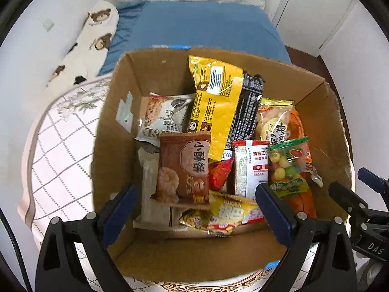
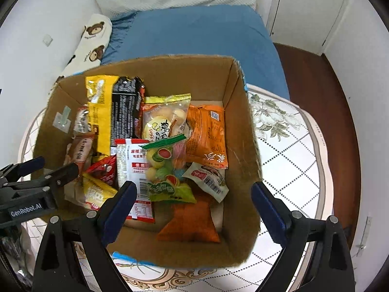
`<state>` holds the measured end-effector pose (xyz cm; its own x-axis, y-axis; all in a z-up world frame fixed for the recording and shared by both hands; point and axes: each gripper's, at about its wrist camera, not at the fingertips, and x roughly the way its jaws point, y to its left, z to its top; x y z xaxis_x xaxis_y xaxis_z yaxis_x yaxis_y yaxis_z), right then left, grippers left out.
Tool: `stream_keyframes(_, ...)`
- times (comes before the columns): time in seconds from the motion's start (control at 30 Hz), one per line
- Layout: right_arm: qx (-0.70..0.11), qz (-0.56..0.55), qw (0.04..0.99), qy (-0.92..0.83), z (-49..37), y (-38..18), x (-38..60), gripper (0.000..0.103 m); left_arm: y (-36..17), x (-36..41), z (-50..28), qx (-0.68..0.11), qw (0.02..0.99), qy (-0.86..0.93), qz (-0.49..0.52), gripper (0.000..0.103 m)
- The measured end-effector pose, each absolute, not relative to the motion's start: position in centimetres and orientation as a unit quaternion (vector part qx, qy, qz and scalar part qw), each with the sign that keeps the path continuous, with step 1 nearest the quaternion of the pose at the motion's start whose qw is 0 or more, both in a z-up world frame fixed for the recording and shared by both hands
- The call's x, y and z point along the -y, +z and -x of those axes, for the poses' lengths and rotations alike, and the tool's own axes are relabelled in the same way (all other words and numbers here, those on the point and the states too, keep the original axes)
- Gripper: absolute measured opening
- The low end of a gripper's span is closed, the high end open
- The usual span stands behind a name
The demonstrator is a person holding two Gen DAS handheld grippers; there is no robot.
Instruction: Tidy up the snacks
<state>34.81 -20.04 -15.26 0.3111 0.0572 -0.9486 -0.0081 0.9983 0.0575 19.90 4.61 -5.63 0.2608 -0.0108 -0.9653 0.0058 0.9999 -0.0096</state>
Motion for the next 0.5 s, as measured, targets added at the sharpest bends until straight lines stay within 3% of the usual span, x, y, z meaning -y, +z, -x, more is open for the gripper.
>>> stream_keyframes(0.5,-0.492,-0.019,0.87,0.032,-24.0,-6.5,19.7,0.1,2.9,-3.8,-10.6,-0.509,0.861,0.007,-0.02,0.1)
